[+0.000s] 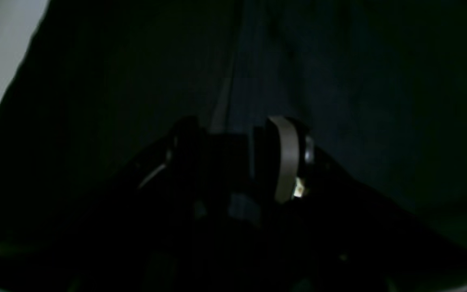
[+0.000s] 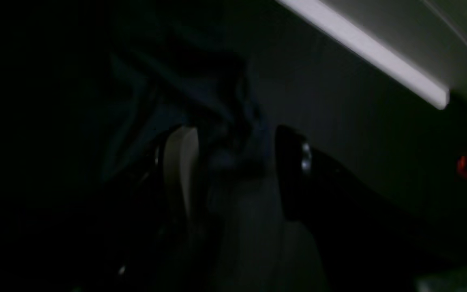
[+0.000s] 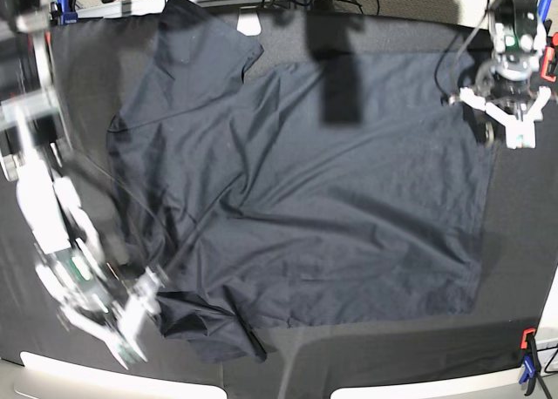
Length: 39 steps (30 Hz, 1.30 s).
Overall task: Layout the t-shirt on the table in an organized manner, then fold the t-shirt properly
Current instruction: 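Release the hem and raise the right gripper toward the collar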
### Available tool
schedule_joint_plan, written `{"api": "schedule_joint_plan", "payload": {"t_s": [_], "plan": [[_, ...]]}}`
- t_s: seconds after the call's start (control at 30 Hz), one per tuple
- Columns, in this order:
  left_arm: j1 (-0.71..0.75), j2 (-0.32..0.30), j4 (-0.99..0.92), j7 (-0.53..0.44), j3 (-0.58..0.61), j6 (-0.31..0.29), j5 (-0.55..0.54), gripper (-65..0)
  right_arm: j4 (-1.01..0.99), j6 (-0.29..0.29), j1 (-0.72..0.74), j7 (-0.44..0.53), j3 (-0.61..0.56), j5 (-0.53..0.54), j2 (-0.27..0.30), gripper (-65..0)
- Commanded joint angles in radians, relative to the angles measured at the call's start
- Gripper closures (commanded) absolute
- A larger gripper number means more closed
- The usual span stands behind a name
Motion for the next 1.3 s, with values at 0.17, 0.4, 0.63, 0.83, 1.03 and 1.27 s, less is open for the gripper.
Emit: {"api": "schedule_joint_plan", "payload": {"t_s": [0.17, 0.4, 0.63, 0.83, 1.03, 1.27], "plan": [[0.049, -0.012, 0.022, -0.031, -0.006, 0.005, 0.003, -24.9, 0.104, 0.174, -0.193, -0.093, 0.303, 0.18, 0.032, -29.7], [0.092, -0.011, 0.022, -0.031, -0.042, 0.061, 0.006, -24.9, 0.116, 0.455, -0.408, -0.202, 0.625, 0.414, 0.018, -29.7], [0.126, -0.012, 0.022, -0.004, -0.182, 0.02, -0.082, -24.9, 0.116, 0.496, -0.527, -0.254, 0.835, 0.44, -0.029, -29.7], [0.202, -0.012, 0.023, 0.02, -0.237, -0.1, -0.122, -24.9, 0.116, 0.496, -0.589, -0.256, 0.859, 0.437, -0.033, -29.7], [0.251, -0.012, 0.022, 0.067, -0.237, -0.232, -0.211, -24.9, 0.116, 0.496, -0.591, -0.258, 0.859, 0.438, -0.04, -29.7], [0.243, -0.012, 0.022, 0.089, -0.237, -0.288, -0.299, -24.9, 0.116, 0.496, -0.591, -0.259, 0.859, 0.438, -0.04, -29.7]]}}
